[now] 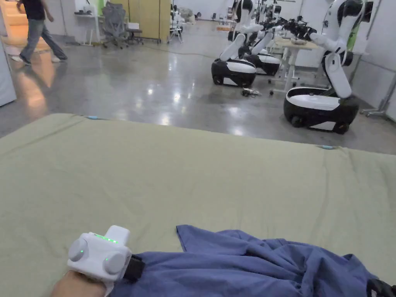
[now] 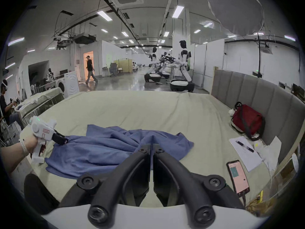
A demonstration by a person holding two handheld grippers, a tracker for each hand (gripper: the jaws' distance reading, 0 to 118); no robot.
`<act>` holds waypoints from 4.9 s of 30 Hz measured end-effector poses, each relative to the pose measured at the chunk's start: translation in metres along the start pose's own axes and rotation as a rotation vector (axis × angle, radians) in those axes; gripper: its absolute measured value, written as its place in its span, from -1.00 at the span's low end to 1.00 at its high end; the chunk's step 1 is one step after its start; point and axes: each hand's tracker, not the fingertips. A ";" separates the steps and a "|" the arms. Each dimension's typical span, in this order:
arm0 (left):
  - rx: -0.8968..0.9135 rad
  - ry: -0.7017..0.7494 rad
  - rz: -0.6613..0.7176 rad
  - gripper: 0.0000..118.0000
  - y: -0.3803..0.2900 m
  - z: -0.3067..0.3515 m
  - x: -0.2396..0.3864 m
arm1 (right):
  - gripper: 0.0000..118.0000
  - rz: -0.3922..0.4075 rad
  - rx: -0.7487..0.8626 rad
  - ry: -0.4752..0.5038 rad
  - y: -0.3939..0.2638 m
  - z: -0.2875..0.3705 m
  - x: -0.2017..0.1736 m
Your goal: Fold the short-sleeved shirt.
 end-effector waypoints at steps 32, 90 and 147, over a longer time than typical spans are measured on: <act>0.318 0.074 -0.110 -0.98 0.026 0.118 0.018 | -0.82 -0.195 -0.352 -0.058 0.010 -0.203 0.139; 0.184 -0.147 0.061 -0.98 -0.101 0.149 -0.056 | -0.82 0.012 -0.325 0.014 -0.067 -0.058 0.127; 0.222 -0.208 0.039 -0.98 -0.108 0.125 -0.057 | -0.86 0.176 -0.169 0.085 0.041 -0.201 -0.042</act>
